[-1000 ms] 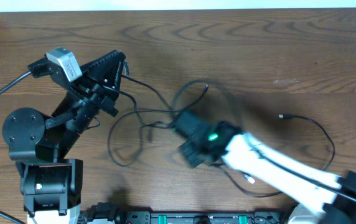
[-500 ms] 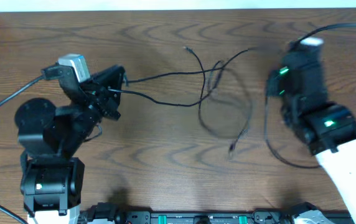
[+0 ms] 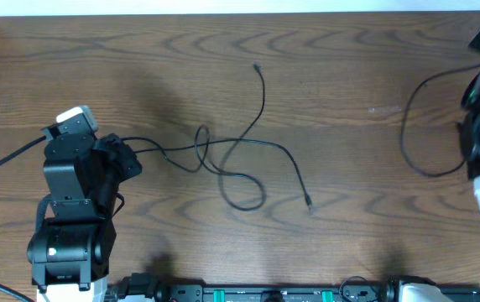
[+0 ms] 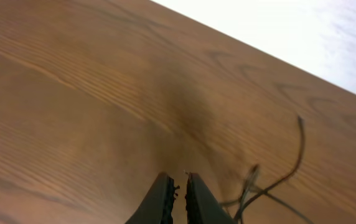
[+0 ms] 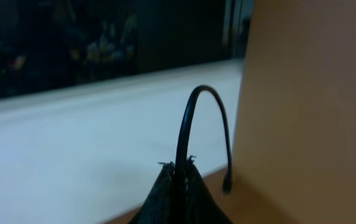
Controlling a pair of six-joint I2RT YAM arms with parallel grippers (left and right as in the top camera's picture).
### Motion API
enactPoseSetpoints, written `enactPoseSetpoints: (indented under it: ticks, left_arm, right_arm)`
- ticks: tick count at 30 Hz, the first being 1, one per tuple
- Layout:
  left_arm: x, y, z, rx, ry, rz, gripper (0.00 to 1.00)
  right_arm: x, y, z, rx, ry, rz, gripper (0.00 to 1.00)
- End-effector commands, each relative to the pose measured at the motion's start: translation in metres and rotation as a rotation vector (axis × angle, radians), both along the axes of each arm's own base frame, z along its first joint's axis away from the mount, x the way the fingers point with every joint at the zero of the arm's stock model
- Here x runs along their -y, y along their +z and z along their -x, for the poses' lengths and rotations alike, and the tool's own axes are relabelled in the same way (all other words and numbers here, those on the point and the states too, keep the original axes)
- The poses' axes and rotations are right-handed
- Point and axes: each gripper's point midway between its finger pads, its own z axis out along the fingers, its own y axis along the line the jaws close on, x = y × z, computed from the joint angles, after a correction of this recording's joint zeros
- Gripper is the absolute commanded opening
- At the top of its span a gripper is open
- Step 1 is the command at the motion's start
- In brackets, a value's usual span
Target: Untangle cables
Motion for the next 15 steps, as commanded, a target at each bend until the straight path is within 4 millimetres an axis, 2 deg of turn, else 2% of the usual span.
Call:
enactPoseSetpoints:
  ticks: [1, 4, 7, 11, 14, 15]
  left_arm:
    - [-0.012, 0.009, 0.003, 0.020, 0.058, -0.041, 0.08]
    - [-0.012, 0.009, 0.003, 0.020, 0.058, -0.041, 0.08]
    - [-0.012, 0.009, 0.003, 0.020, 0.057, -0.041, 0.08]
    - [-0.012, 0.009, 0.003, 0.020, 0.058, -0.042, 0.08]
    - [-0.012, 0.009, 0.003, 0.020, 0.057, -0.041, 0.08]
    - [-0.012, 0.009, 0.003, 0.020, 0.057, -0.041, 0.08]
  right_arm:
    - [0.031, 0.008, -0.024, -0.106, -0.091, 0.163, 0.01]
    - [0.067, 0.019, -0.039, -0.158, -0.210, 0.240, 0.01]
    - [0.105, 0.027, -0.044, -0.185, -0.342, 0.272, 0.01]
    - [0.150, 0.023, -0.044, -0.199, -0.418, 0.279, 0.01]
    - [0.180, -0.009, -0.039, -0.250, -0.419, 0.197, 0.01]
    - [0.194, -0.048, -0.036, -0.306, -0.391, 0.081, 0.01]
